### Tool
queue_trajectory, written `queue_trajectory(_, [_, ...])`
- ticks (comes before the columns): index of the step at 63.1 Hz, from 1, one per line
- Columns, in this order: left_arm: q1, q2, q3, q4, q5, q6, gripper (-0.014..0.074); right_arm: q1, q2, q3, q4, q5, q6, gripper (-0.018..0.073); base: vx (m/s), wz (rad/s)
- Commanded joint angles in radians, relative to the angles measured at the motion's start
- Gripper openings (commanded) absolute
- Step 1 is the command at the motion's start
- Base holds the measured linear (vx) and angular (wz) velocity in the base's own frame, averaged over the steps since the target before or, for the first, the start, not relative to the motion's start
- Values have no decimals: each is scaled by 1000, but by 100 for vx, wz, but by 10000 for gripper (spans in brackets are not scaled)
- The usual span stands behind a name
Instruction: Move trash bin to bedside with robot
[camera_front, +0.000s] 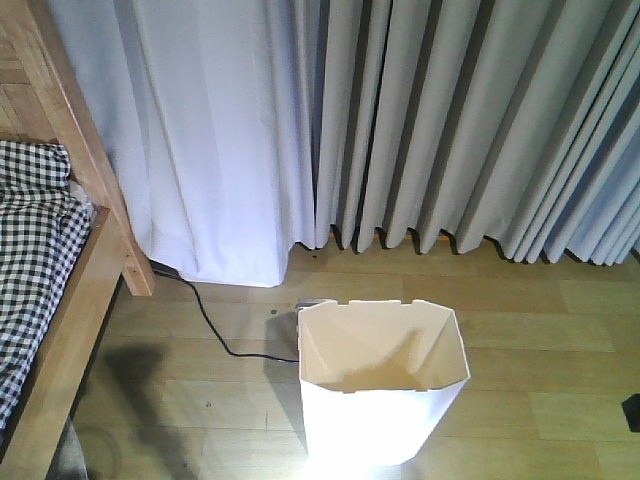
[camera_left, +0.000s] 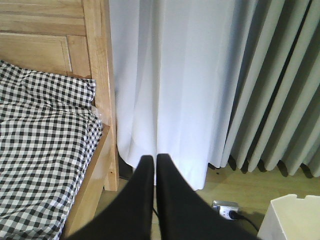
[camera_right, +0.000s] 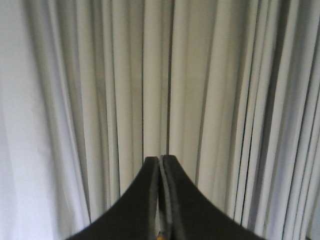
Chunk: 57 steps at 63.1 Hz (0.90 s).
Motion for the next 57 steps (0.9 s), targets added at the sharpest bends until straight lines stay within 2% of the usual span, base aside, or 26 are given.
queue_trajectory(1, [-3,-14,3,-2,-66,-4,-6,6,-15,6,-22,-47,4,-9,0,0])
queue_trajectory(14, [-3,-14,3,-2,-66,-4,-6,59,-15,6,-36,-27,9,-9,0,0])
queue_trajectory(25, [-3,-14,3,-2,-66,-4,-6,60,-15,6,-68,-27,36,-9,0,0])
queue_trajectory(57, [-3,-14,3,-2,-66,-4,-6,60,-15,6,-62,-27,36,-9,0,0])
